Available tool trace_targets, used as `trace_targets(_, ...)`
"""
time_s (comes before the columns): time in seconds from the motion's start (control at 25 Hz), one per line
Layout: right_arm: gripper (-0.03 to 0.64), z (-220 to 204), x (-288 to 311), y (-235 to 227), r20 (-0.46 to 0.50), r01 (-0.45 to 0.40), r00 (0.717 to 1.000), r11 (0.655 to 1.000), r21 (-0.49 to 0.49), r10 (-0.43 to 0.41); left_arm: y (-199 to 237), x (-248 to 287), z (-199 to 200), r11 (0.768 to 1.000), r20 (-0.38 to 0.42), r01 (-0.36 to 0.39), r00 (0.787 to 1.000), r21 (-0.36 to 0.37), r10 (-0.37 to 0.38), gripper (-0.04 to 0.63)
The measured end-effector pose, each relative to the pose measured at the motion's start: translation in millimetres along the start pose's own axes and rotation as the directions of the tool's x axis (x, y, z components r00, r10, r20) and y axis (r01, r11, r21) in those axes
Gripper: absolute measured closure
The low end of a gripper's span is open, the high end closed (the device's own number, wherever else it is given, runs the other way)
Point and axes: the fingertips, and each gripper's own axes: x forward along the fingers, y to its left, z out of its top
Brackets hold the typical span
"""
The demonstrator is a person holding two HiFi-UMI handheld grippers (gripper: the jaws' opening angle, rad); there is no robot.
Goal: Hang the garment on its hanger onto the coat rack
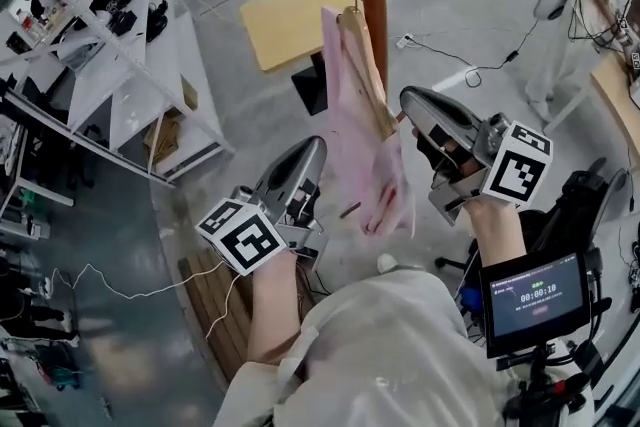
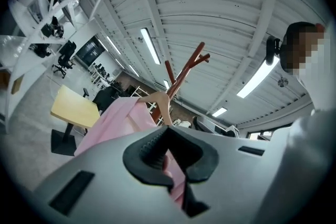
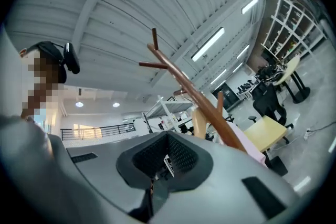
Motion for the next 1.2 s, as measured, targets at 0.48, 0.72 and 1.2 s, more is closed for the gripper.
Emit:
trace_targets(0.48,0.603,-55.5,118.6,136.9,-0.165,-0.379,0.913,0.926,-0.001,0.373,4.4,-172.9,50.0,0.948,0.282,-0.318,0.912,0.025,0.299,0.589)
trace_targets(0.72,0.603,-123.1,156.9,235.6,-0.259,-0.576,0.763,0.805,0.141,0.592,-24.6,-300.2,47.9,0.841,0.425,-0.541,0.757,-0.020,0.497,0.589)
trace_targets(1.2,0.603,-276.8,170.7,368.6,-0.342,-0.700,0.477,0.585,0.409,0.810,-58.4,-483.6,1.5,0.618,0.549,-0.762,0.437,-0.195,0.712,0.589)
